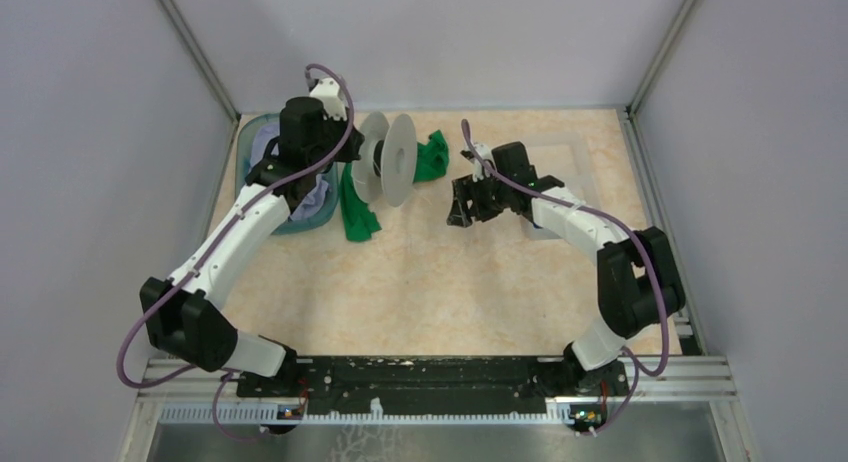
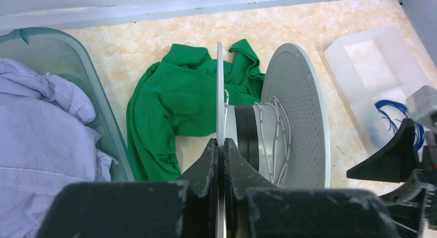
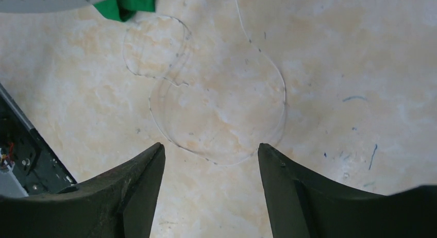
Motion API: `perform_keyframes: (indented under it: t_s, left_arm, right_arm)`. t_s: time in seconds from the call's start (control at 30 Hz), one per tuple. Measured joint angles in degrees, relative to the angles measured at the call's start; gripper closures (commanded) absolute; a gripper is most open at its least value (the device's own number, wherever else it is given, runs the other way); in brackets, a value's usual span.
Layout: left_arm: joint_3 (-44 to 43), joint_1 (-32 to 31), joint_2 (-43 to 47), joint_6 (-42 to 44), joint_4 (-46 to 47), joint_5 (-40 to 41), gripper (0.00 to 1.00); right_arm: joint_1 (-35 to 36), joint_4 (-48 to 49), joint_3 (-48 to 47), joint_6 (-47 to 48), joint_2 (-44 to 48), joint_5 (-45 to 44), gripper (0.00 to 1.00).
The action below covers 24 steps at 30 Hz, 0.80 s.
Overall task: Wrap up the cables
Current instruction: Wrap the cable around the cable reel.
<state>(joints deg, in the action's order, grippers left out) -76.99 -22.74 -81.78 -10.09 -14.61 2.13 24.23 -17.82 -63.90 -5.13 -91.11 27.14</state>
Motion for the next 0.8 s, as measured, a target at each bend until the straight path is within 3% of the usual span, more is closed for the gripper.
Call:
perform_keyframes:
  t_s: [0.17, 0.53, 0.67, 0.8]
  left_arm:
    - [-0.4, 0.0, -0.2, -0.9, -0.5, 0.0, 1.00]
    - [-0.4, 0.0, -0.3, -0.9, -1.3, 0.0, 1.00]
    - [-0.4, 0.0, -0.3, -0.9, -1.3, 0.0, 1.00]
    - [-0.4, 0.0, -0.3, -0.8, -1.0, -0.4, 1.00]
  right_arm:
    - [0.4, -0.9, 2.4, -1.2, -0.2, -4.4, 0.33]
    - [1.6, 0.5, 2.9, -2.0, -8.6, -12.7, 0.46]
    - [2.8, 0.7, 3.2, -2.1, -9.9, -14.4, 0.54]
    - [4.6, 2.1, 3.6, -1.9, -10.0, -16.1, 0.69]
